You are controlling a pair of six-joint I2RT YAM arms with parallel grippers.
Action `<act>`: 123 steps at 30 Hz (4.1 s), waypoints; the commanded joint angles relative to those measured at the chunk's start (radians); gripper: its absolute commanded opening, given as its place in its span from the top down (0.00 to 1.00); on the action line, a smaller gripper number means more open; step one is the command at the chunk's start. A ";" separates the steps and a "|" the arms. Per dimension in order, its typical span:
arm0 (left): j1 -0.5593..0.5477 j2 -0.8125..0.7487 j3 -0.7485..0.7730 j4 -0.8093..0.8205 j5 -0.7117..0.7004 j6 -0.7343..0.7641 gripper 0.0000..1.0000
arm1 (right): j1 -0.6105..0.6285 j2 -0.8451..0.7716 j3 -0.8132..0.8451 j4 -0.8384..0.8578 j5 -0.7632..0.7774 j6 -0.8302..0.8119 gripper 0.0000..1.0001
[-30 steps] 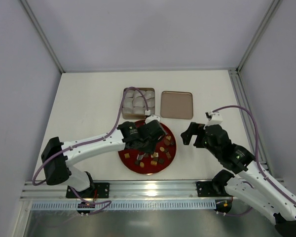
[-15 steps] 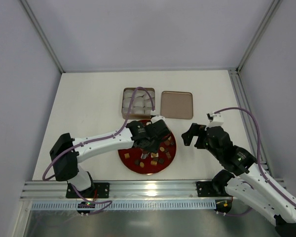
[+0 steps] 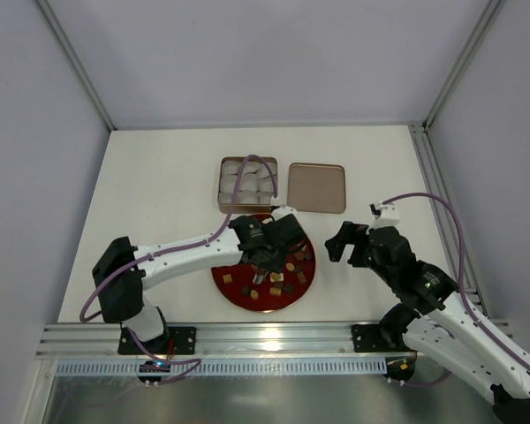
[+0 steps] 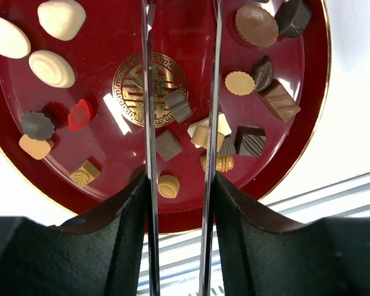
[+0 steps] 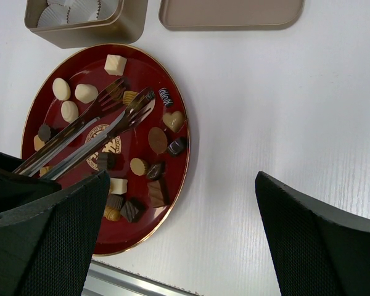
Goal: Pack the chocolate
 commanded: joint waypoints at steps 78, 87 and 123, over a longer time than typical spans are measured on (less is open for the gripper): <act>0.643 0.293 0.498 -0.005 0.018 0.291 0.76 | 0.000 0.133 0.035 0.048 -0.090 -0.008 0.00; 0.643 0.308 0.486 0.003 0.014 0.297 0.72 | 0.002 0.130 0.016 0.054 -0.093 0.003 0.00; 0.583 0.138 0.503 -0.085 0.117 0.320 0.59 | 0.000 0.141 0.041 0.045 -0.064 -0.021 0.00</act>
